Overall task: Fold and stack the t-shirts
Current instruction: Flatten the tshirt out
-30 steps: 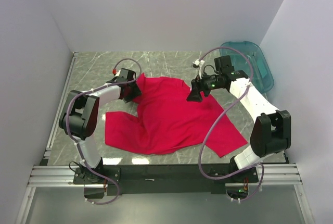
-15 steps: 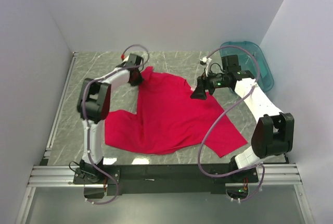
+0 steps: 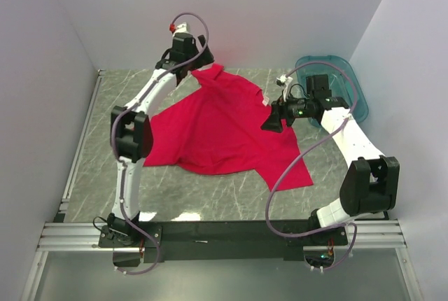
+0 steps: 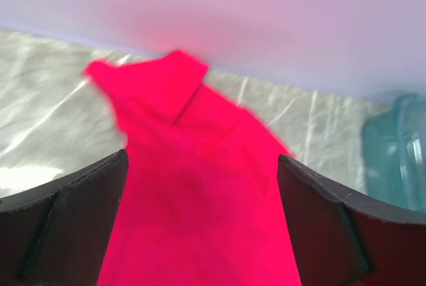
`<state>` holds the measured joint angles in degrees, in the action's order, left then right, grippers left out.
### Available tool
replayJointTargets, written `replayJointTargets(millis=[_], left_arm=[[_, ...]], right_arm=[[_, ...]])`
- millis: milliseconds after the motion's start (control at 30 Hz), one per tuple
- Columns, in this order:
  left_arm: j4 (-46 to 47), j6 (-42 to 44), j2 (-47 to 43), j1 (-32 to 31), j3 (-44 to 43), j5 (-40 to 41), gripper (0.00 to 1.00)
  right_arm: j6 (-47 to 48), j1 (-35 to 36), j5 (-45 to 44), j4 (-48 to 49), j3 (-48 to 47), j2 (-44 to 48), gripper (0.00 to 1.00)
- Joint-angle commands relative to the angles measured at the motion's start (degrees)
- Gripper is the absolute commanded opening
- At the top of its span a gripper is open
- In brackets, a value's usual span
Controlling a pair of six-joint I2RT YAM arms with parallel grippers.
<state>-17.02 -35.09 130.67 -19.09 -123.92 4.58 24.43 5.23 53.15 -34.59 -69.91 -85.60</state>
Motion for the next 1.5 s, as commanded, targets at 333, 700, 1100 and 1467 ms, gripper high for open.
replayJointTargets(millis=[333,700,1100,1467], left_arm=[[5.5,0.04,-54.31,9.94,67.06,3.51,0.99],[-11.79,-12.63,-83.29,18.04,85.69,3.06,1.0],[-27.27,-21.95,-91.72,18.13,81.74,13.52,0.99],[-30.36,-25.38,-97.01,18.13,80.93,15.73,1.0]], right_arm=[[25.21,11.53,-5.6,0.2,13.54,12.46,0.91],[22.08,51.34,-34.3,17.53,14.74,1.01,0.77],[12.31,60.77,-48.4,21.32,-7.34,-24.86,0.65],[8.62,59.19,-51.56,21.32,-9.19,-30.5,0.56]])
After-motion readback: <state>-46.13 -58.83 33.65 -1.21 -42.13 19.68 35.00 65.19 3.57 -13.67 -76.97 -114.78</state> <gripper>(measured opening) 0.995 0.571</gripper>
